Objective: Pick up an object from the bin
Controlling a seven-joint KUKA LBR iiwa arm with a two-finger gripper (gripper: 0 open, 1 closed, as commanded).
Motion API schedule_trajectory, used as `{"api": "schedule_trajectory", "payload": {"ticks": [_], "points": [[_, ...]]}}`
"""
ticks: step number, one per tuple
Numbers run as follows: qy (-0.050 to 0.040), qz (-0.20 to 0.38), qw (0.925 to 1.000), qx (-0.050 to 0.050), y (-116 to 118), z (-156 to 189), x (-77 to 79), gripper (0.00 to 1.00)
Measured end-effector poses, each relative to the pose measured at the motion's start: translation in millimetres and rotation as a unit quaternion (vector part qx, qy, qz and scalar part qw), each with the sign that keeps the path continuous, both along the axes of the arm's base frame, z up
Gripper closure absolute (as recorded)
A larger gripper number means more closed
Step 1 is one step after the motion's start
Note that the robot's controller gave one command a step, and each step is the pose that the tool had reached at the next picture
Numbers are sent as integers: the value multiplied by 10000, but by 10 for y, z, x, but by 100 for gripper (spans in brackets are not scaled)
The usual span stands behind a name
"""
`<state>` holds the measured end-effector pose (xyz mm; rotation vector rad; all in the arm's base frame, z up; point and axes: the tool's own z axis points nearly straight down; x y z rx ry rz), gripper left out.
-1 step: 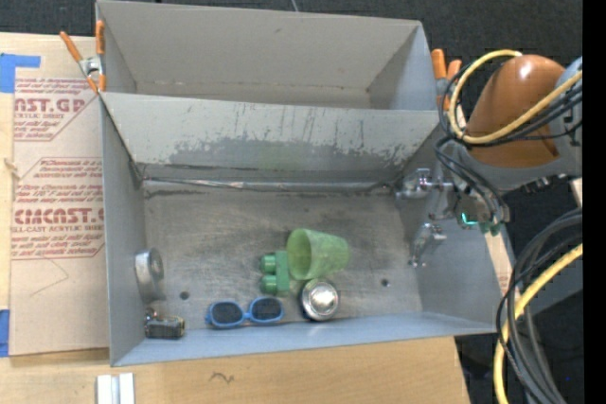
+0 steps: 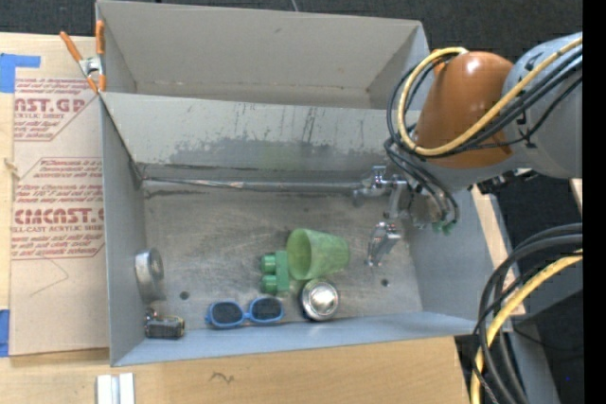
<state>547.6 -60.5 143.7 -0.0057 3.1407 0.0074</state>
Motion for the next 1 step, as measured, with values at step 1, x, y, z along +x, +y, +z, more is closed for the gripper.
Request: {"api": "schedule_trajectory", "payload": {"ticks": [1], "points": [[-13,1045,9945,-24,565,-724,-169,0]]}}
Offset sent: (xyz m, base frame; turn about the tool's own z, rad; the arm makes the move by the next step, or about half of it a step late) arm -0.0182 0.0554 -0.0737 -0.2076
